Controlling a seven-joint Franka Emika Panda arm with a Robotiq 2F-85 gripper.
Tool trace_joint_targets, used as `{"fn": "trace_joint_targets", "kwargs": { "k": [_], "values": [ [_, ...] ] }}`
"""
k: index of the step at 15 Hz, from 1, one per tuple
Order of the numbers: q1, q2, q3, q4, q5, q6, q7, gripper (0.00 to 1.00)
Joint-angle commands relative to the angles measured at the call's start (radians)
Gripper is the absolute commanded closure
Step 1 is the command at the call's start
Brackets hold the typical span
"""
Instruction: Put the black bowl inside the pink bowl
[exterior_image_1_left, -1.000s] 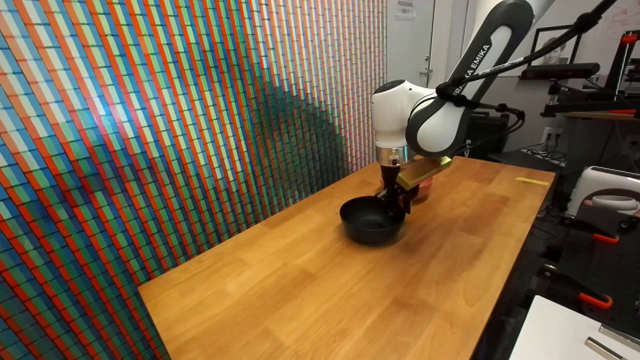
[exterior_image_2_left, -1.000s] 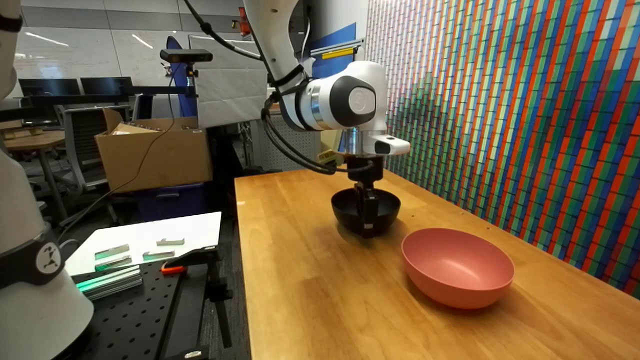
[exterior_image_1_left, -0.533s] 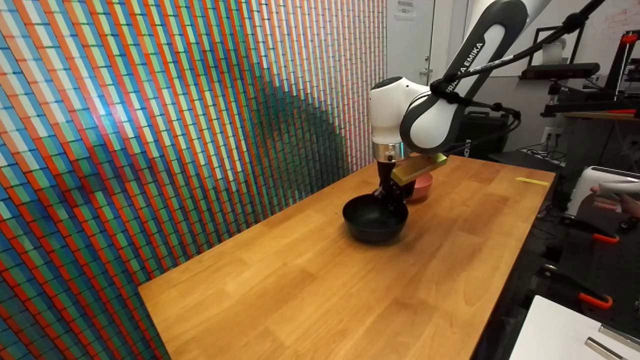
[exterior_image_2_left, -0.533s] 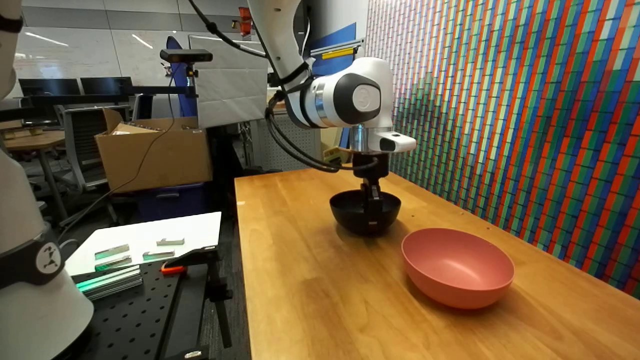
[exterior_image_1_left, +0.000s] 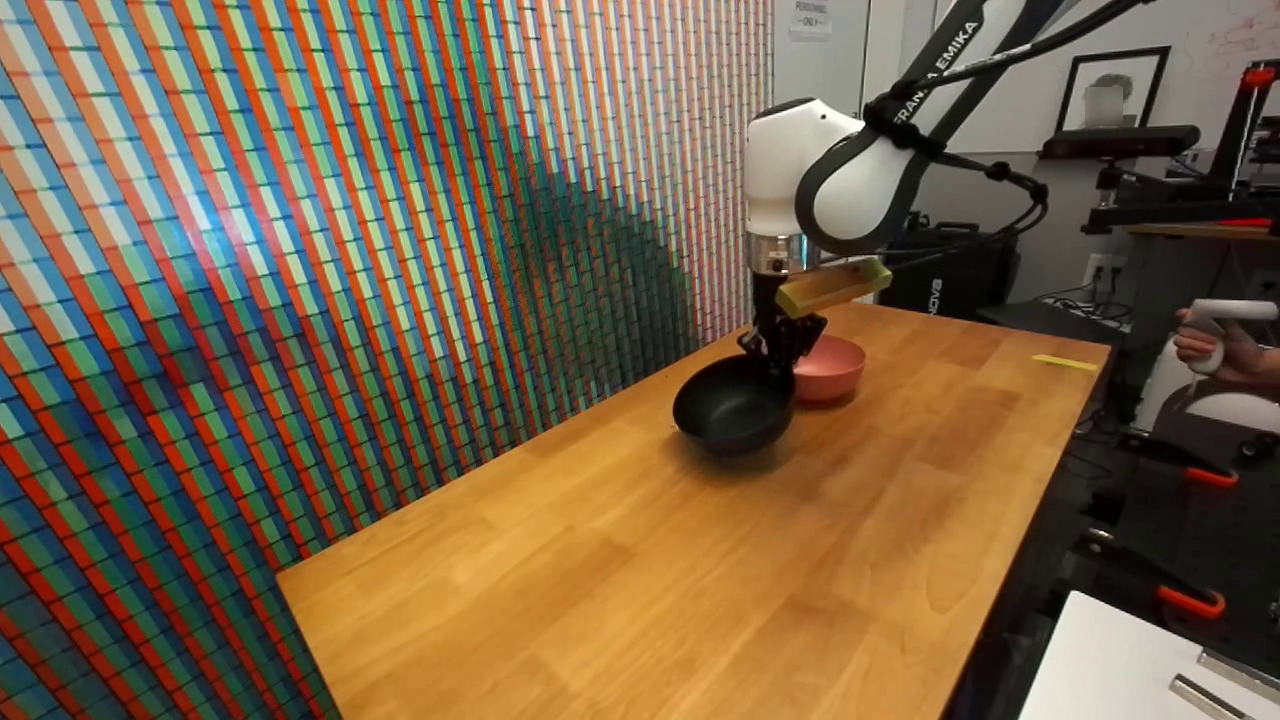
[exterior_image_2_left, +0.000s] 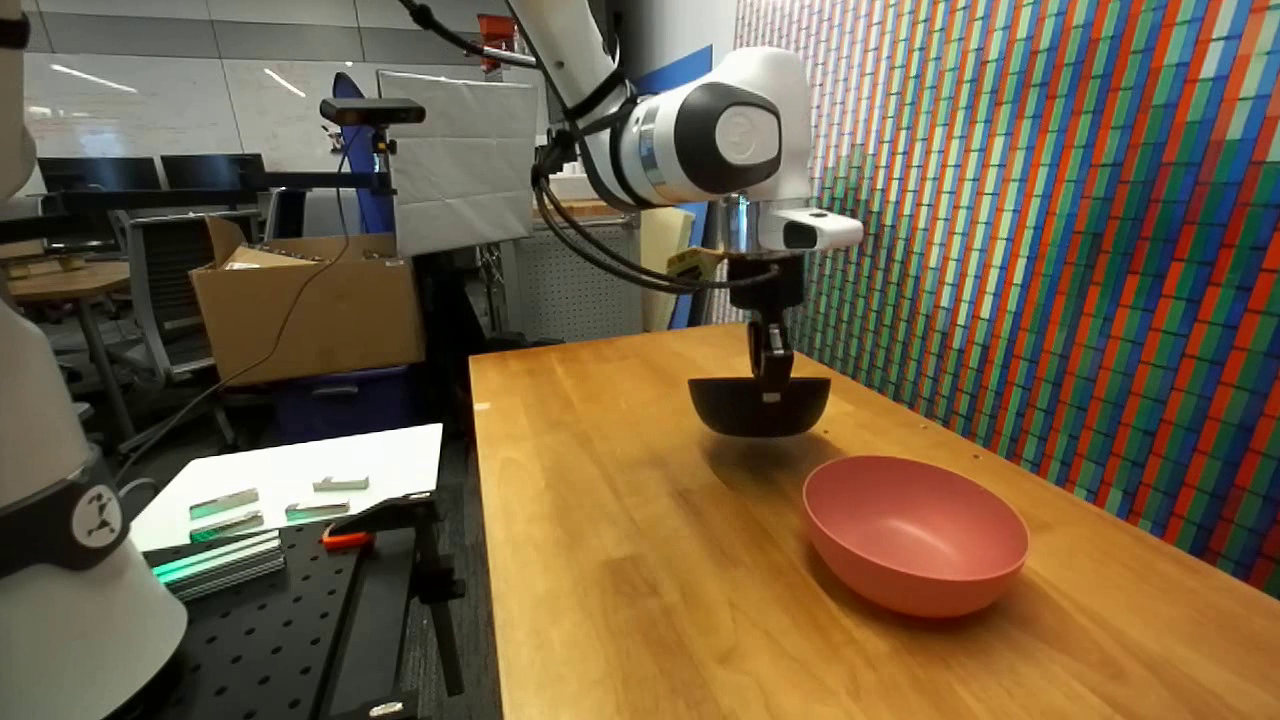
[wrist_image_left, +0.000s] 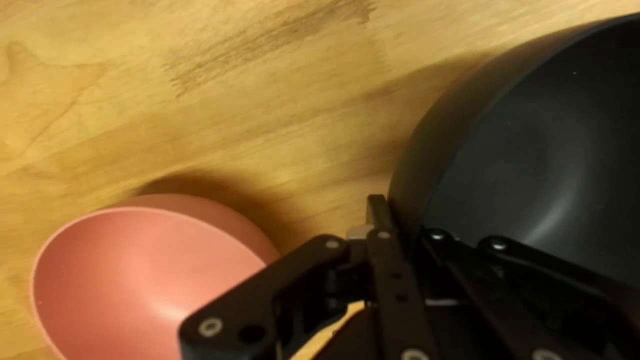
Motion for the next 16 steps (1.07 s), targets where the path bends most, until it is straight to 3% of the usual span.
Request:
{"fn": "trace_joint_targets", "kwargs": {
  "k": [1,16],
  "values": [
    [-0.033,-0.077,-0.024,-0.002,0.031,-0.031,-0.043,0.99],
    [-0.216,-0.193,-0.164,-0.053,0.001,-0.039,-0.070,0.98]
  ]
}}
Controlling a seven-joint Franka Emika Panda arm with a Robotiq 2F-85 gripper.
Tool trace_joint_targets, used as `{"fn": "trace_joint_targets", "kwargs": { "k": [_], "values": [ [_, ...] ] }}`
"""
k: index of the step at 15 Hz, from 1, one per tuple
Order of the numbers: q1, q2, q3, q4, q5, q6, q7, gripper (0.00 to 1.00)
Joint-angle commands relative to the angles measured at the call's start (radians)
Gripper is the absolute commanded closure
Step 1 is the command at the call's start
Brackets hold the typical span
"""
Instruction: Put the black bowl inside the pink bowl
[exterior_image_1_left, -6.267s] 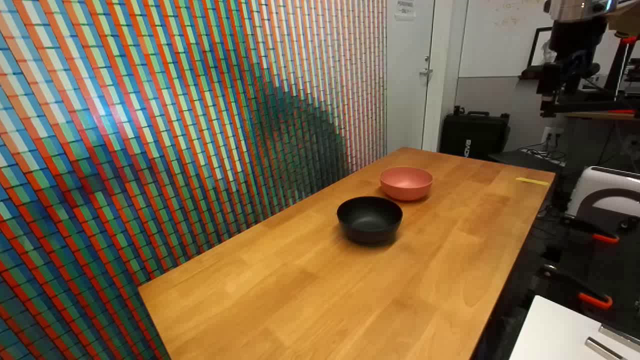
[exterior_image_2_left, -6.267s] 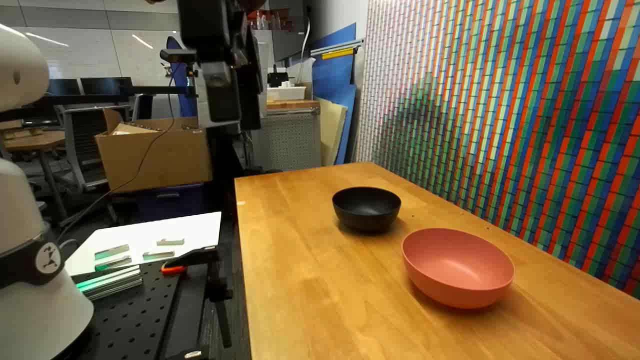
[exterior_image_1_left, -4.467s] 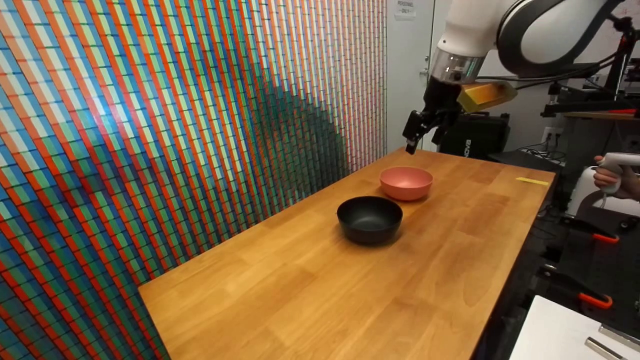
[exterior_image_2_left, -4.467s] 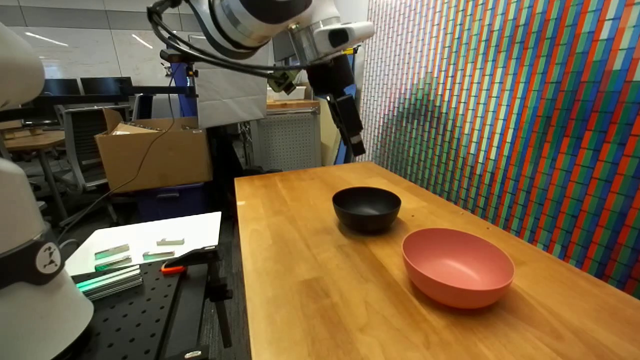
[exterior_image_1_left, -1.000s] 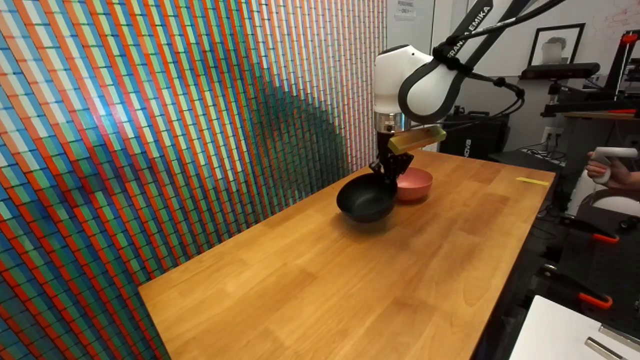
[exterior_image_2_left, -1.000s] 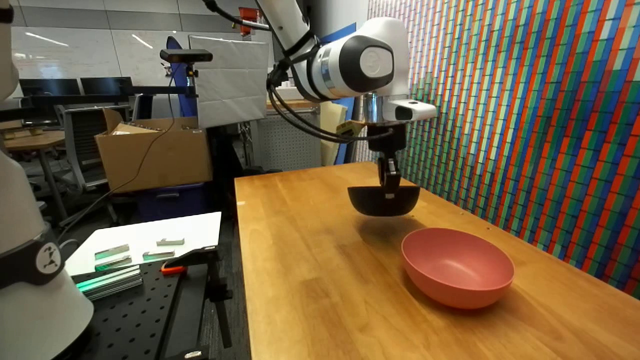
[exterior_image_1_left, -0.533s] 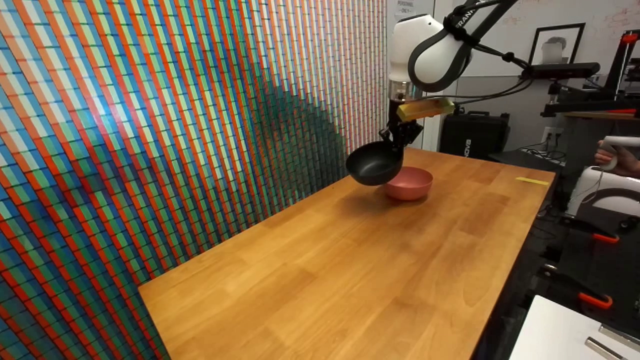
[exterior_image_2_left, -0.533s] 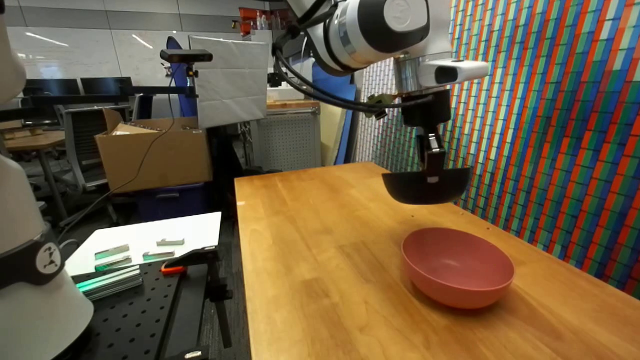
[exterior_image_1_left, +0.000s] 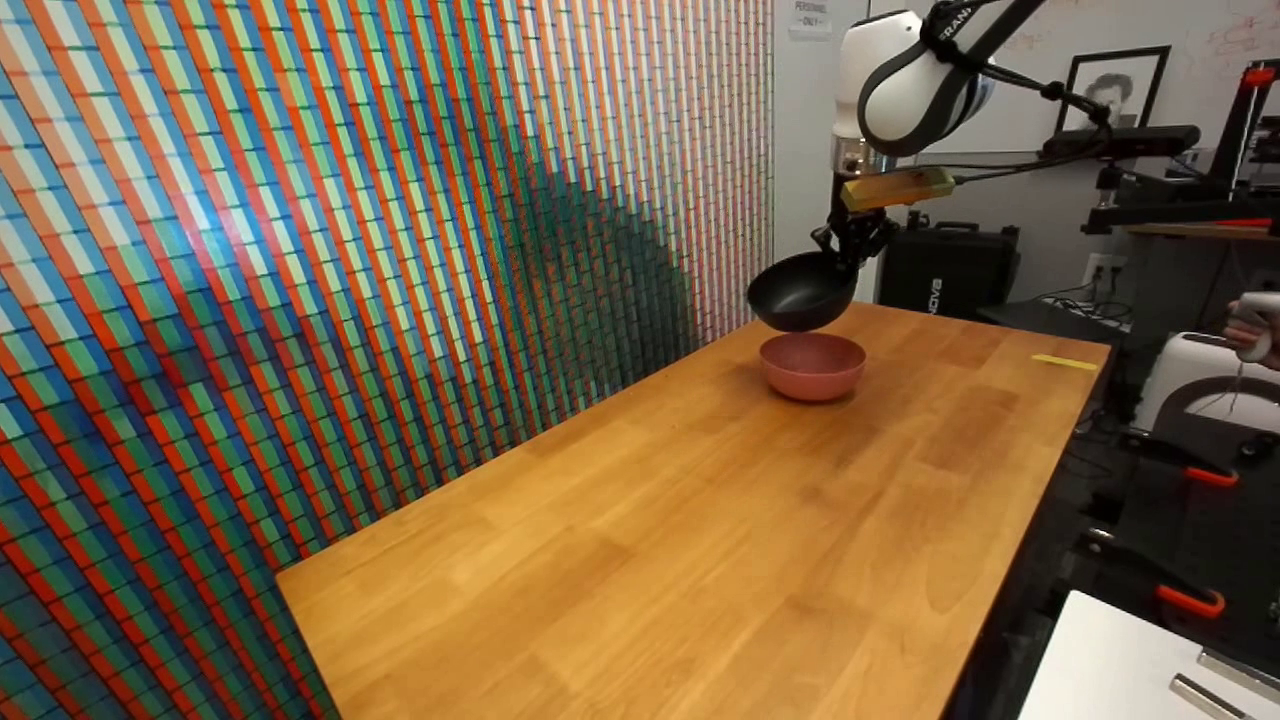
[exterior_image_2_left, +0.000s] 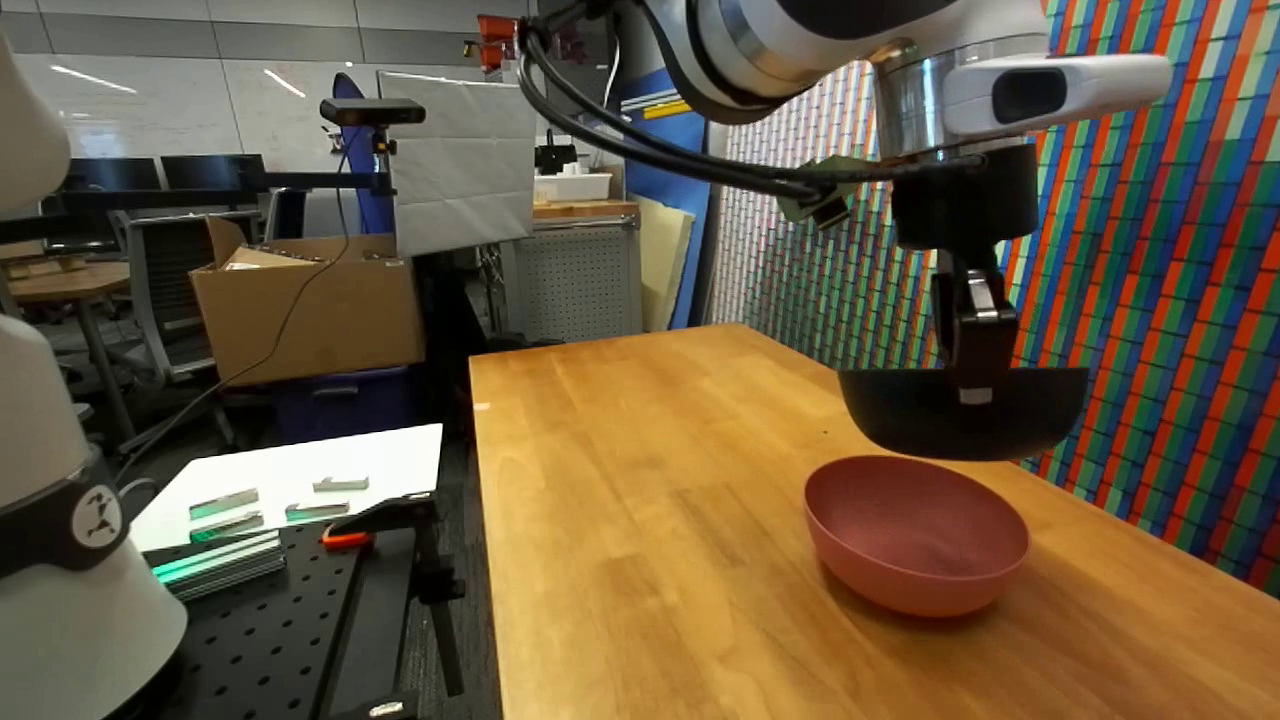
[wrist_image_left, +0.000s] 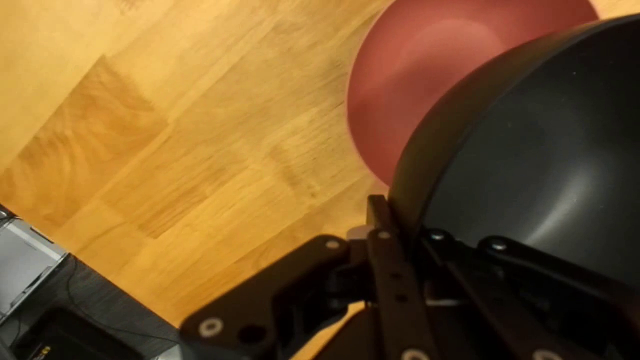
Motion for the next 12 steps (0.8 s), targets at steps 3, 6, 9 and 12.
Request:
{"fn": "trace_joint_targets", "kwargs": {
  "k": [3,6,9,12],
  "values": [
    [-0.021,-0.030,0.000,-0.055,0.013,0.014,-0.036,0.98],
    [-0.019,-0.021,0.016,-0.068,0.029,0.021,-0.048,0.98],
    [-0.018,-0.007,0.036,-0.070,0.058,0.021,-0.055,0.98],
    [-0.013,-0.001,0.047,-0.063,0.076,0.021,-0.053,0.62]
  ]
}}
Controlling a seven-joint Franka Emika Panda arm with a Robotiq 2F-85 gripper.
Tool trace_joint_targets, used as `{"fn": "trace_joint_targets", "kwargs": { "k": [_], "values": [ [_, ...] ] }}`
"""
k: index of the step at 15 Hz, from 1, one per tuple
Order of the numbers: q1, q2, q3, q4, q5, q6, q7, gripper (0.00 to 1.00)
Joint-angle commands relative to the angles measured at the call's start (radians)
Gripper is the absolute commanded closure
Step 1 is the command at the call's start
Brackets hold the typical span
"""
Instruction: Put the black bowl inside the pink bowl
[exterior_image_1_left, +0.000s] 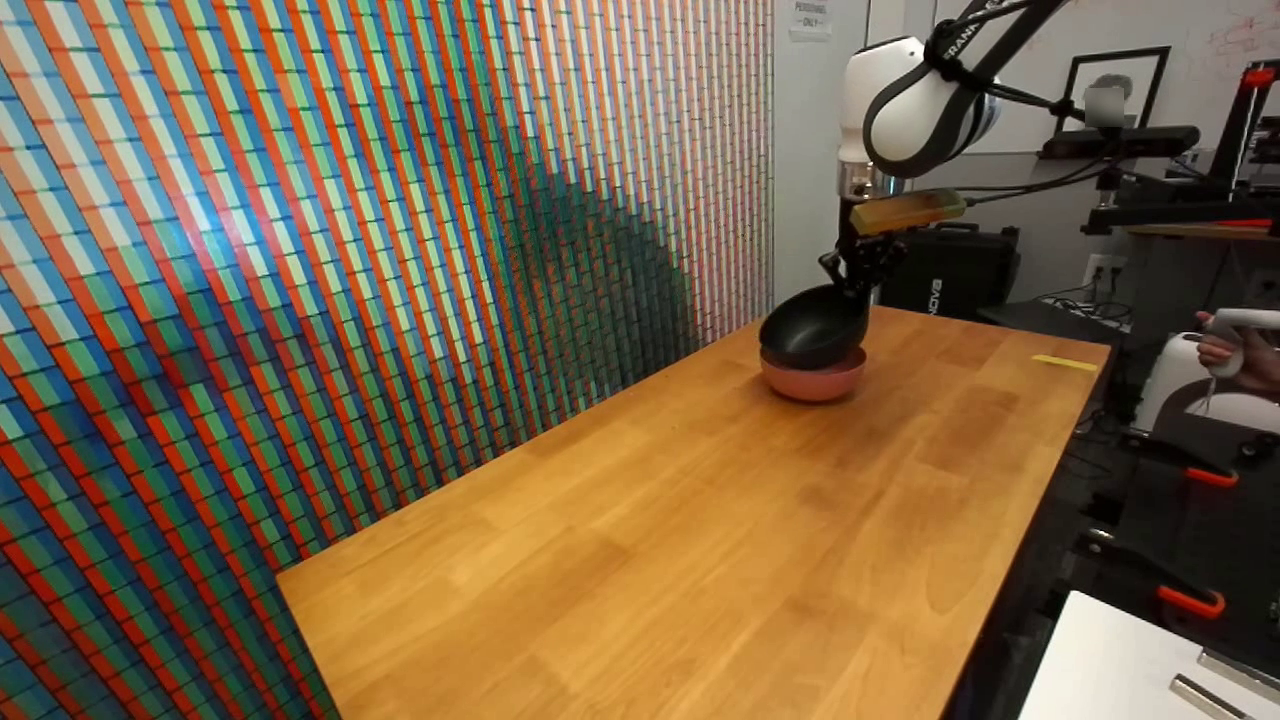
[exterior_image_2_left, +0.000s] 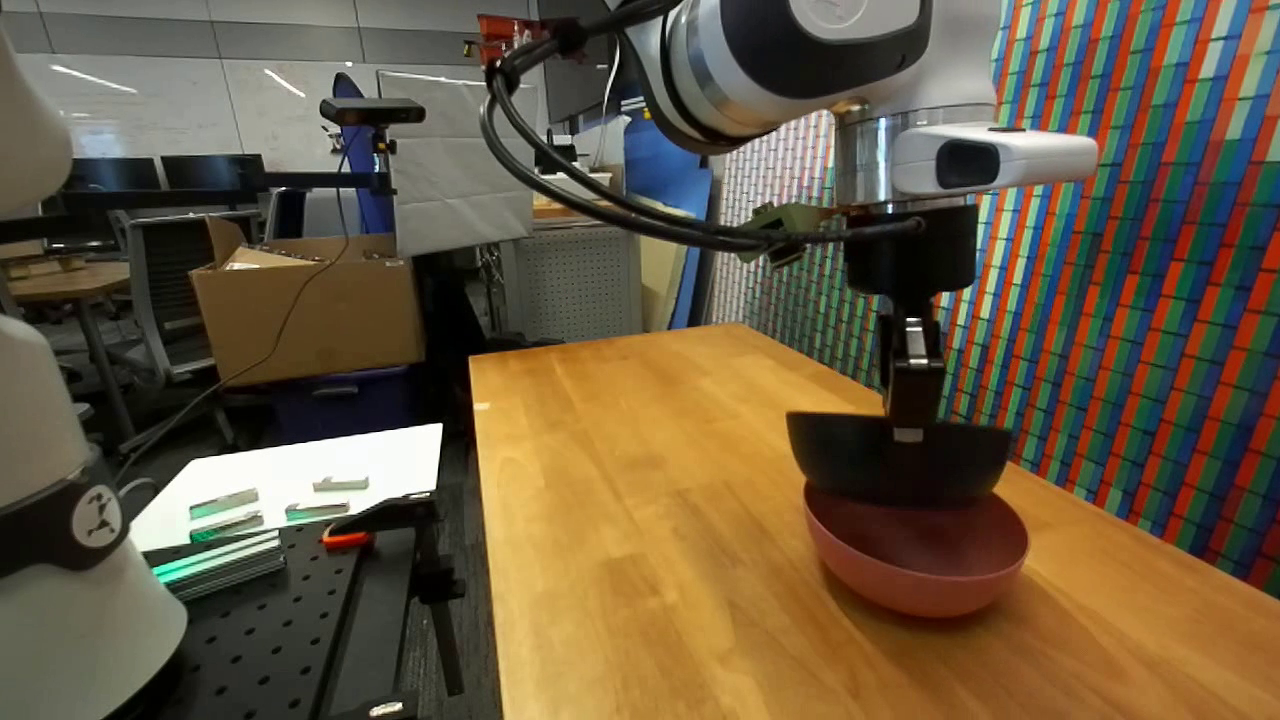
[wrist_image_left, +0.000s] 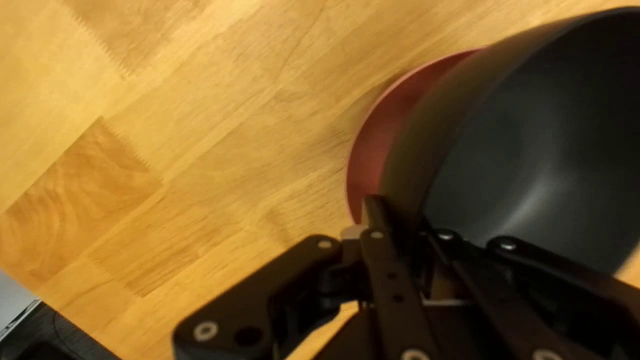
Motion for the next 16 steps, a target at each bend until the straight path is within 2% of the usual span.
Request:
{"fn": "trace_joint_targets", "kwargs": {
  "k": [1,8,12,16],
  "values": [
    [0.000,-0.005,0.012,0.007,0.044,0.014,-0.030,0.55],
    [0.011,-0.042,0.010,0.026,0.029,0.029,-0.021,0.02],
    [0.018,-0.129,0.025,0.024,0.026,0.003,-0.066,0.00],
    [0.016,-0.228,0.074,0.044,0.048,-0.098,-0.225,0.00]
  ]
}}
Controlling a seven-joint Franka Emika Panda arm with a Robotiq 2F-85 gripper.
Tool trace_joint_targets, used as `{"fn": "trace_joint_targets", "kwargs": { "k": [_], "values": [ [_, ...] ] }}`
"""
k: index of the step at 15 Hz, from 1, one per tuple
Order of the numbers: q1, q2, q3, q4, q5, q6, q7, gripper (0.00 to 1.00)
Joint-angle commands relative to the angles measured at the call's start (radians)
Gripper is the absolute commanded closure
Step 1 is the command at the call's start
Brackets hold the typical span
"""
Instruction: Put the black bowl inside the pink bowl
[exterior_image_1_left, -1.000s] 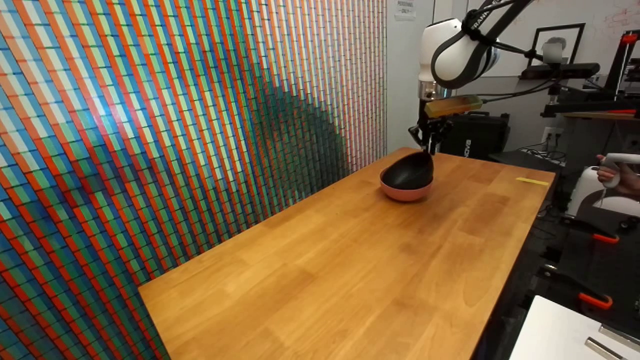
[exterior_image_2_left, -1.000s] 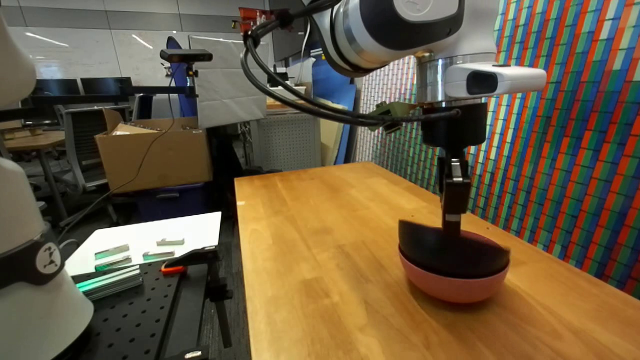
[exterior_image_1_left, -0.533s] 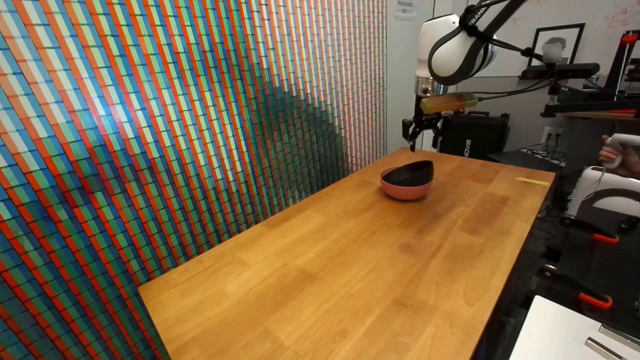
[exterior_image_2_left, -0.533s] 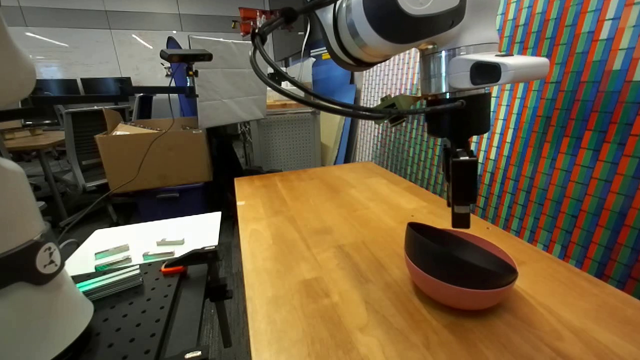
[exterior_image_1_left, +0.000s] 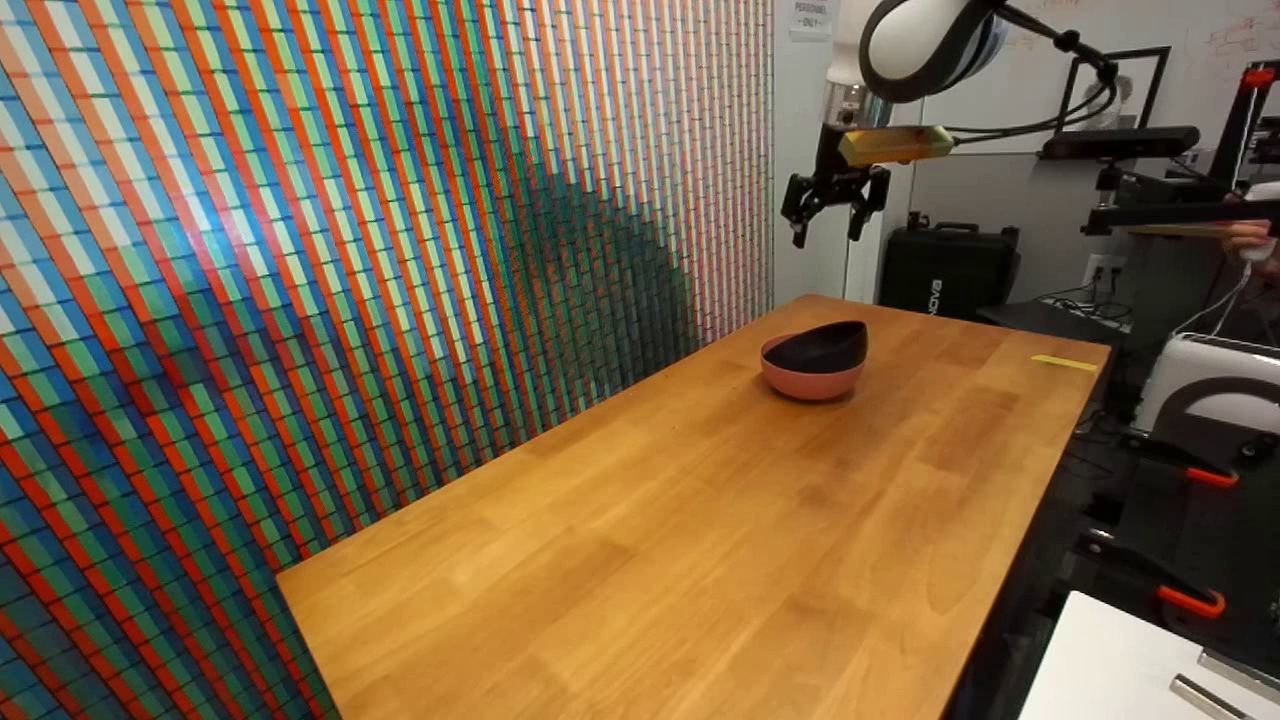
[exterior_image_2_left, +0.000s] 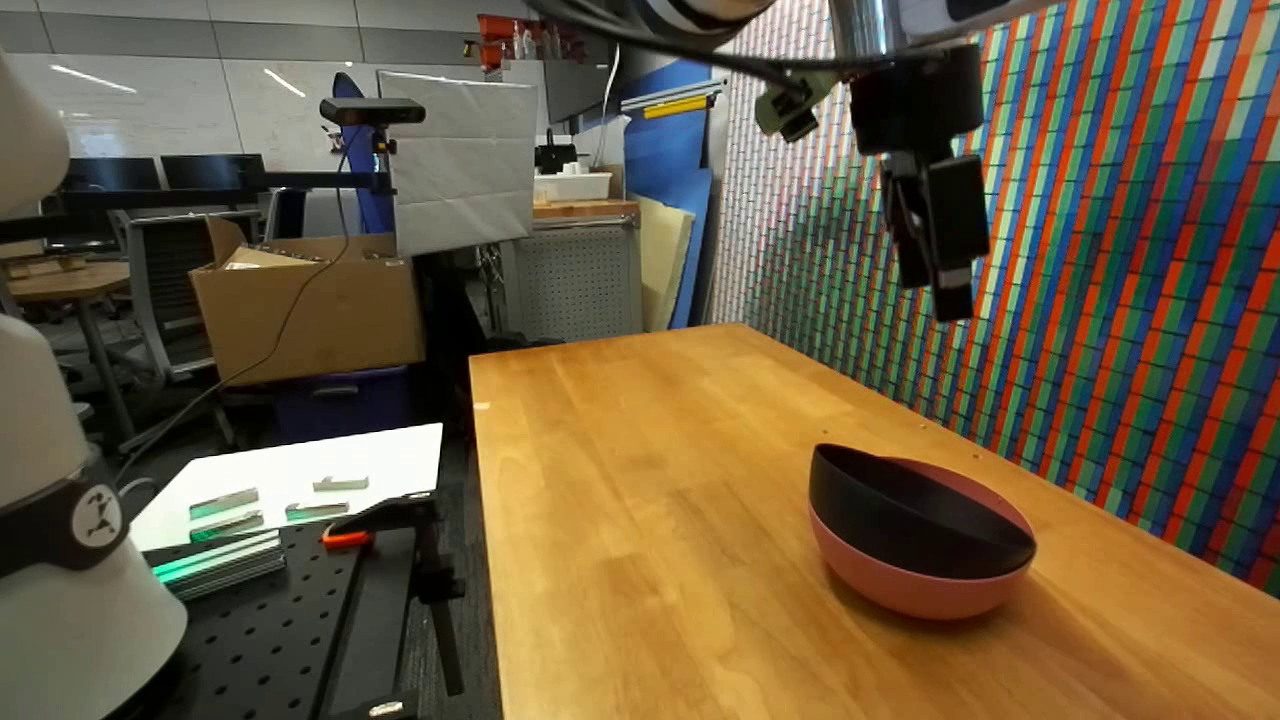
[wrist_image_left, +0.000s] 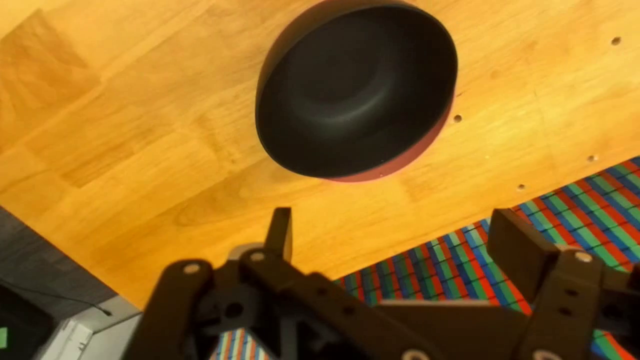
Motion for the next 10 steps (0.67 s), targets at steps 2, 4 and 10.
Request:
{"fn": "trace_joint_targets", "kwargs": {
  "k": [2,4,10],
  "values": [
    [-0.007,-0.125,0.058,0.042,0.062,-0.197,-0.246,0.00],
    [-0.007,-0.150,0.074,0.086,0.116,-0.307,-0.366,0.00],
    [-0.007,-0.166,0.090,0.140,0.172,-0.463,-0.510,0.00]
  ]
}}
